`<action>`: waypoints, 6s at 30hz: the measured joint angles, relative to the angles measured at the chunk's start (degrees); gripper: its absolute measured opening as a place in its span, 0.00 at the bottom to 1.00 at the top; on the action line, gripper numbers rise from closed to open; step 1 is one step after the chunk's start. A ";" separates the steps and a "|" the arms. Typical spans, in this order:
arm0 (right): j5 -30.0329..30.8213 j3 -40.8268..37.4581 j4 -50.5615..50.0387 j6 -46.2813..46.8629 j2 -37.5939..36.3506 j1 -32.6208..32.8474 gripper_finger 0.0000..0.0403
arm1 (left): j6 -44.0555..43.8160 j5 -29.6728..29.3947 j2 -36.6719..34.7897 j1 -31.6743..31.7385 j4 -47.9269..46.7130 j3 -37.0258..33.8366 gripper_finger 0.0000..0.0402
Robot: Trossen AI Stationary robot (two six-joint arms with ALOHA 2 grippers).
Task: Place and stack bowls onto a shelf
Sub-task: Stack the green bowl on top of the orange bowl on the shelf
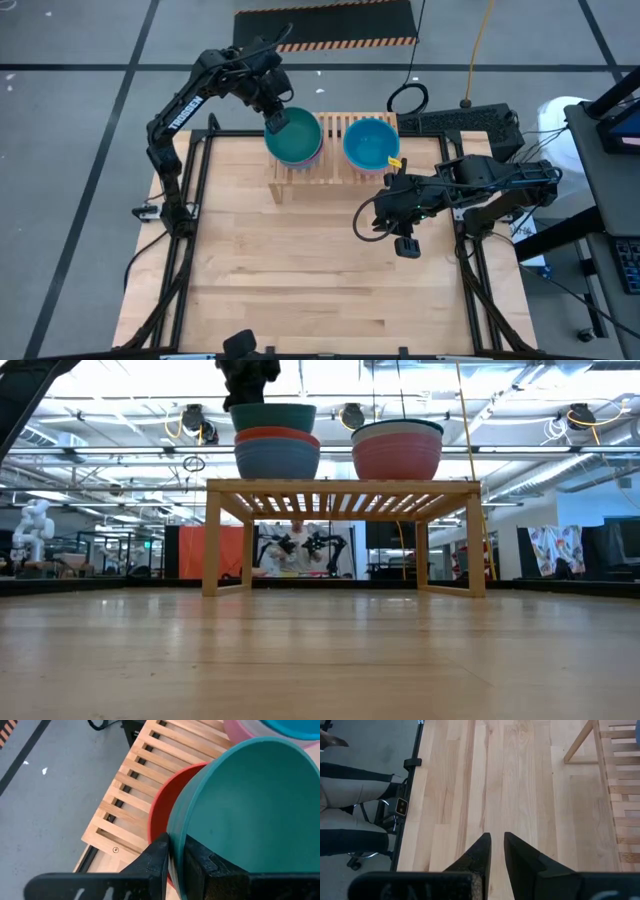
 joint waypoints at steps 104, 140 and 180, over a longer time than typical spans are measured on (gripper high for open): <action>-7.58 -0.06 25.86 -19.00 5.76 -26.65 0.11 | 16.96 -4.87 -8.76 -1.46 7.74 -6.40 0.18; -7.82 -0.01 24.96 -18.49 5.27 -26.64 0.11 | 21.74 1.52 -8.04 2.92 19.58 -17.62 0.18; -7.84 0.03 22.43 -19.25 5.27 -26.64 0.11 | 21.54 6.03 -5.39 1.45 20.02 -17.62 0.18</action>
